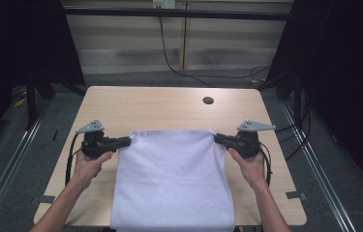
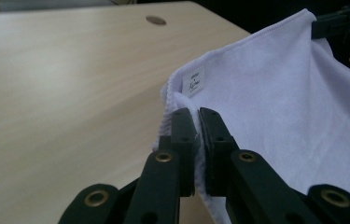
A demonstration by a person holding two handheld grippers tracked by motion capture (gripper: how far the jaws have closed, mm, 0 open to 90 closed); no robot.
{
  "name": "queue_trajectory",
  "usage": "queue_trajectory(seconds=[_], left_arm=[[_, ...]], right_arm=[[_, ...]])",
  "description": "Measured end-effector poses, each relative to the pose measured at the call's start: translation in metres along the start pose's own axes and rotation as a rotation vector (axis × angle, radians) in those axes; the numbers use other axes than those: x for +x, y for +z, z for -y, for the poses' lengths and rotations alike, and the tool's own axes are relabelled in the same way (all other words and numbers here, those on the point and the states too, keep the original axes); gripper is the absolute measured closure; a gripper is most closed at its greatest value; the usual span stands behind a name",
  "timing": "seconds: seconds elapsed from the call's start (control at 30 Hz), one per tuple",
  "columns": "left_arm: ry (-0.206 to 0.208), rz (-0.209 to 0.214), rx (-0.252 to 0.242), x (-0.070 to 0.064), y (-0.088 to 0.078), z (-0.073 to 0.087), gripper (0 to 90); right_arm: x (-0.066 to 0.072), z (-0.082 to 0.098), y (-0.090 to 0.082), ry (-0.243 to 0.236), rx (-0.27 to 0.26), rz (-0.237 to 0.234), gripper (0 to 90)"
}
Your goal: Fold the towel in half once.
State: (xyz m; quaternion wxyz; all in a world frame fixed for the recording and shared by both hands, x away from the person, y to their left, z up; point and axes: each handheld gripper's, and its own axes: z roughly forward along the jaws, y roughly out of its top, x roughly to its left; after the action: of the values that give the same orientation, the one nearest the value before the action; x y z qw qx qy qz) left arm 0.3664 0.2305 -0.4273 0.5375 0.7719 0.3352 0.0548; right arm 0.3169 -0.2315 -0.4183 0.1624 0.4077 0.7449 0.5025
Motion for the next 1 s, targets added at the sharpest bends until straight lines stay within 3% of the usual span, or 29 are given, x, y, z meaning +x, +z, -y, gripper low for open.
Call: queue_trajectory(seconds=[0.27,0.4,0.5,0.6,0.67,0.8,0.83,0.97,1.0], left_arm=[[0.012,-0.055,-0.085,0.011,-0.007,-0.062,85.4],[0.045,-0.058,-0.122,0.007,-0.015,-0.090,85.5],[0.089,-0.049,-0.126,-0.002,-0.021,-0.097,85.5],[0.118,-0.029,-0.109,-0.010,-0.029,-0.087,85.5],[0.126,-0.011,-0.101,-0.015,-0.034,-0.075,85.5],[0.146,0.010,-0.093,-0.031,-0.051,-0.045,85.6],[0.135,0.034,-0.096,-0.034,-0.054,-0.038,85.6],[0.144,0.036,-0.048,-0.046,-0.064,-0.012,85.6],[0.141,0.021,-0.043,-0.050,-0.066,-0.004,85.6]], right_arm=[[-0.016,-0.064,0.002,-0.022,-0.065,0.047,86.0],[-0.021,-0.094,0.000,-0.034,-0.095,0.076,86.1],[-0.017,-0.108,-0.006,-0.041,-0.136,0.070,86.1],[-0.005,-0.103,-0.015,-0.051,-0.166,0.022,86.2],[0.003,-0.095,-0.021,-0.067,-0.153,0.006,86.2],[0.021,-0.065,-0.042,-0.077,-0.158,-0.045,86.2],[0.025,-0.057,-0.047,-0.073,-0.158,-0.057,86.2],[0.043,-0.025,-0.061,-0.070,-0.123,-0.095,86.2],[0.046,-0.019,-0.063,-0.067,-0.109,-0.104,86.2]])
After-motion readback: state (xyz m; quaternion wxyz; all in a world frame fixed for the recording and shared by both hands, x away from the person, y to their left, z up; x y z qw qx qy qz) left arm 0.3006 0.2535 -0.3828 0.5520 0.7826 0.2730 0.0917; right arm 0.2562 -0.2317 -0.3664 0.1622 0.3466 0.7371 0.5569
